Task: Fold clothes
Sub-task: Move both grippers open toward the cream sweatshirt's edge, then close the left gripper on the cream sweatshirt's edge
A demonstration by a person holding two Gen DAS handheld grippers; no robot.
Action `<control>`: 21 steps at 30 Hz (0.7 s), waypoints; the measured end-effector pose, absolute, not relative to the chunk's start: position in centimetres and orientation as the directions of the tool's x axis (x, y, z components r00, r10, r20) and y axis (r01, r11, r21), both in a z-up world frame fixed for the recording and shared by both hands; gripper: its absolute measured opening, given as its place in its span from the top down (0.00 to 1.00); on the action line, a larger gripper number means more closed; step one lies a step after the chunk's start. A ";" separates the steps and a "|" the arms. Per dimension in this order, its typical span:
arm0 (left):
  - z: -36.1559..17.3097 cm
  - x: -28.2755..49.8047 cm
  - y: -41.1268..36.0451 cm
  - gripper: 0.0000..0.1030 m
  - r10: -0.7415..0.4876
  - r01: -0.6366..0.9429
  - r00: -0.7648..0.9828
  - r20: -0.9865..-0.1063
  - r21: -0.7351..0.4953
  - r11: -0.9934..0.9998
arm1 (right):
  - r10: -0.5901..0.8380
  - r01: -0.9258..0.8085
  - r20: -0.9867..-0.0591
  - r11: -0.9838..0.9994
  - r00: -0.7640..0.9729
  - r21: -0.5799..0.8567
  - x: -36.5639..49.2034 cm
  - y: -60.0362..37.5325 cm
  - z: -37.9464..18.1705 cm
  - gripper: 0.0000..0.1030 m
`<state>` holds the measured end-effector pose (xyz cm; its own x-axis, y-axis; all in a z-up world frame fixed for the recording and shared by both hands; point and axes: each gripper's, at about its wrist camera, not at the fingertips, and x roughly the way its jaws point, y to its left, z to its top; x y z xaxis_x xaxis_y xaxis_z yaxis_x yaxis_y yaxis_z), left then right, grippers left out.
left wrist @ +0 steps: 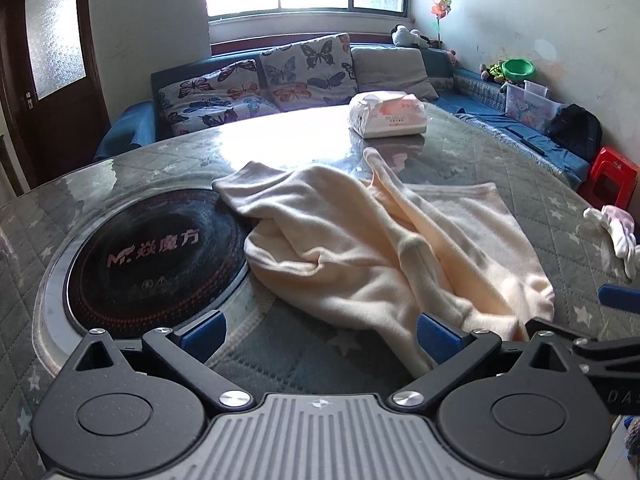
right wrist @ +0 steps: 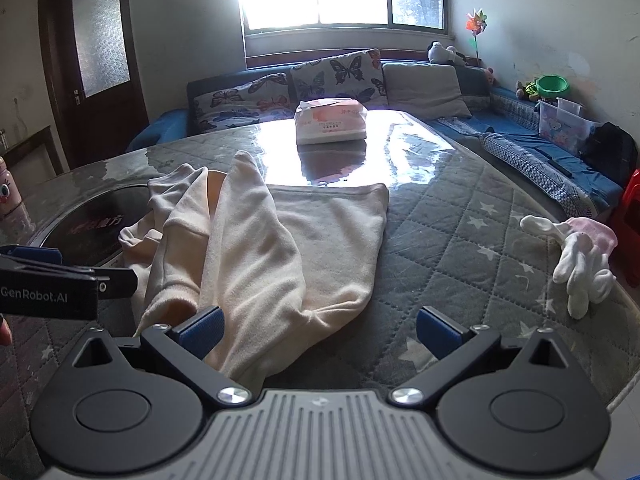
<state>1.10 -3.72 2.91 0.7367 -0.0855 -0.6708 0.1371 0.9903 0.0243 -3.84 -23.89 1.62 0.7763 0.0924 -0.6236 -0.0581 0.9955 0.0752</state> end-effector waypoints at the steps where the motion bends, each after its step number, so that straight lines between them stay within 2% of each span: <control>1: 3.0 1.3 -3.7 0.00 -0.088 0.137 0.738 -0.669 0.022 0.990 | 0.093 -0.058 -0.623 0.995 0.777 0.076 -3.7 -23.9 1.6 0.00; 9: 4.0 3.0 -4.5 0.01 -0.107 0.160 0.753 -0.649 0.023 0.987 | 0.096 -0.056 -0.616 0.995 0.782 0.083 -2.9 -24.2 1.7 0.01; 12: 4.4 3.9 -5.1 0.06 -0.136 0.189 0.755 -0.642 0.013 0.982 | 0.096 -0.056 -0.614 0.995 0.783 0.083 -2.6 -24.3 1.8 0.05; 21: 3.6 7.1 -6.8 0.44 -0.214 0.258 0.708 -0.673 -0.036 0.965 | 0.109 -0.066 -0.617 0.994 0.780 0.091 -1.8 -24.7 1.7 0.10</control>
